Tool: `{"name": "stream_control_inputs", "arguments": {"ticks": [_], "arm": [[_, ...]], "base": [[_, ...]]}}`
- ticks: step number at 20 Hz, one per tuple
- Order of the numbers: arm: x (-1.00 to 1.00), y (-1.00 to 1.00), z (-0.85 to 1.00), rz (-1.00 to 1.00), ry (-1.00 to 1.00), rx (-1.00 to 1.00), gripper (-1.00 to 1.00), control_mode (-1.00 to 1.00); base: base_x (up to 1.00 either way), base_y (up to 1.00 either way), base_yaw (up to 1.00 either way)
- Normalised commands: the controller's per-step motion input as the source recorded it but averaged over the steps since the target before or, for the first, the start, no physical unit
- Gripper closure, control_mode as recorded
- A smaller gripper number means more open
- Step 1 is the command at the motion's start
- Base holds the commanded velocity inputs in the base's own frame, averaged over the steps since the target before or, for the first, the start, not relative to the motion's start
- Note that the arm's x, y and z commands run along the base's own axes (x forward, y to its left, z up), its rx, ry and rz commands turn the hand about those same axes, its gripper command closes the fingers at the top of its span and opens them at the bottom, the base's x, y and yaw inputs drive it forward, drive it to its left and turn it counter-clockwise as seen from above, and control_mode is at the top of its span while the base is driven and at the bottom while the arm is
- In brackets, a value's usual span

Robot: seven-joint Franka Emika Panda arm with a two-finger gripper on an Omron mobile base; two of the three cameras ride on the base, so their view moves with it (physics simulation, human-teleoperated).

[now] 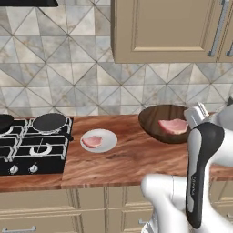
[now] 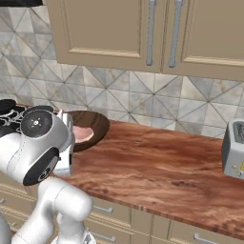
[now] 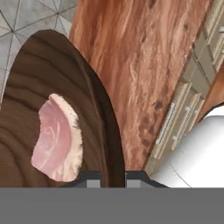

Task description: Place one of the steaks on the plate and the other in the bowl. Then place the bowl in the fridge.

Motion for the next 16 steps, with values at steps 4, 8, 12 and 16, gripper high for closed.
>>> {"name": "stream_control_inputs", "arguments": {"ticks": [4, 8, 12, 16], "arm": [[0.00, 0.00, 0.00, 0.00, 0.00, 0.00, 1.00, 1.00], [0.00, 0.00, 0.00, 0.00, 0.00, 0.00, 1.00, 1.00], [0.00, 0.00, 0.00, 0.00, 0.00, 0.00, 1.00, 1.00], [0.00, 0.00, 0.00, 0.00, 0.00, 0.00, 1.00, 1.00]], "base": [[-1.00, 0.05, -0.05], [-0.46, -0.03, -0.45], [0.00, 0.00, -1.00], [0.00, 0.00, -1.00]]}}
